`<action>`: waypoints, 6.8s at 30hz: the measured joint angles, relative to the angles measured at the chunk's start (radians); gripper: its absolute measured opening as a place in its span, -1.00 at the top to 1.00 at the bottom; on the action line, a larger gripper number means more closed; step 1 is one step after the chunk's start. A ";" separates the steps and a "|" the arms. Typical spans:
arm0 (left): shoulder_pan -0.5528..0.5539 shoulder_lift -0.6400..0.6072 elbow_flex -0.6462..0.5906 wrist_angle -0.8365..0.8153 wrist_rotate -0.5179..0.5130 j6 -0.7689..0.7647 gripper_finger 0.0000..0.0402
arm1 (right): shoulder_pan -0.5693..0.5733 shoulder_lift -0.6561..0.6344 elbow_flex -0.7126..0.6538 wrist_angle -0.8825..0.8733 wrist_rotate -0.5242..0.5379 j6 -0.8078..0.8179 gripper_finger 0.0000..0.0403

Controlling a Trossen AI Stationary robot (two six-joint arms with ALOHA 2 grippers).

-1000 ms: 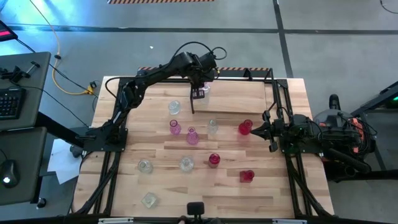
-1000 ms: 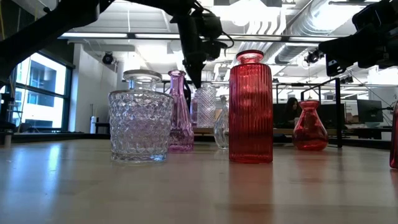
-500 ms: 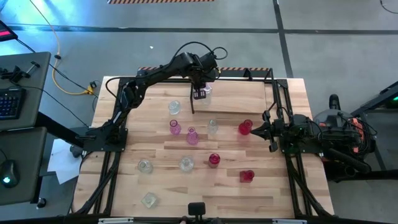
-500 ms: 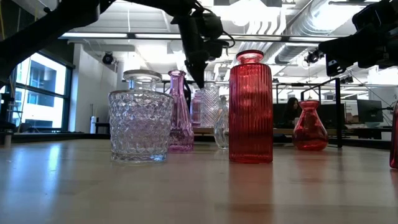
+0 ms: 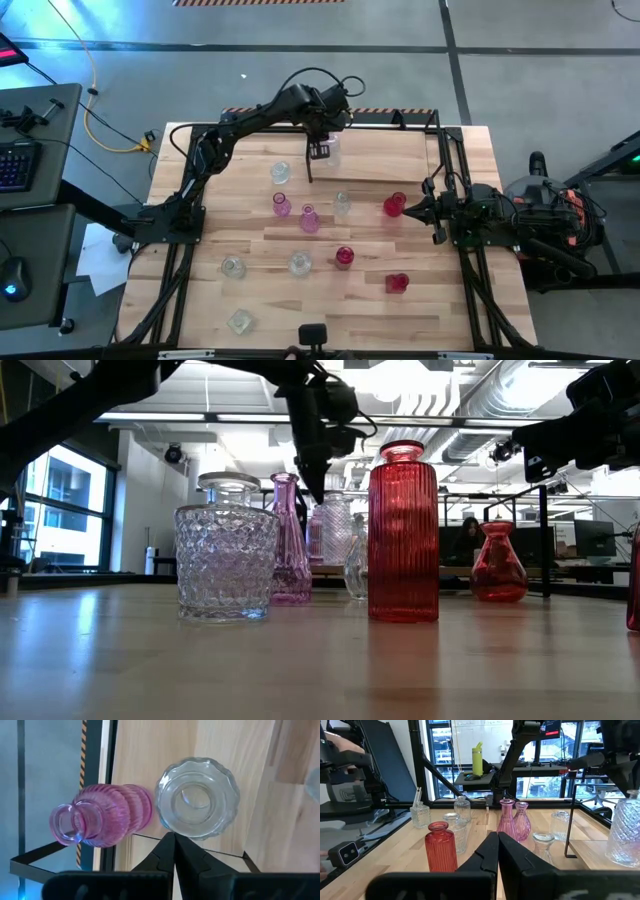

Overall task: Sort vases onto shelf
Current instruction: Put the transparent vase on the shelf

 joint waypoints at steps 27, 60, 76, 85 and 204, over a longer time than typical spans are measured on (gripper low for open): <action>-0.002 -0.321 -0.003 0.023 -0.089 -0.129 1.00 | 0.000 0.000 0.000 0.000 0.000 0.000 1.00; -0.277 -1.241 -1.496 1.083 -0.078 -0.338 1.00 | 0.000 0.000 0.000 0.000 0.000 0.000 1.00; -0.298 -1.248 -1.718 1.364 -0.147 -0.225 1.00 | 0.000 0.000 0.000 0.018 0.001 0.015 1.00; -0.283 -1.241 -1.721 1.512 -0.158 -0.215 1.00 | 0.001 0.000 0.000 0.231 0.175 0.210 1.00; -0.291 -1.201 -1.720 1.458 -0.124 -0.253 1.00 | -0.220 1.943 1.695 -0.740 0.265 -0.185 0.99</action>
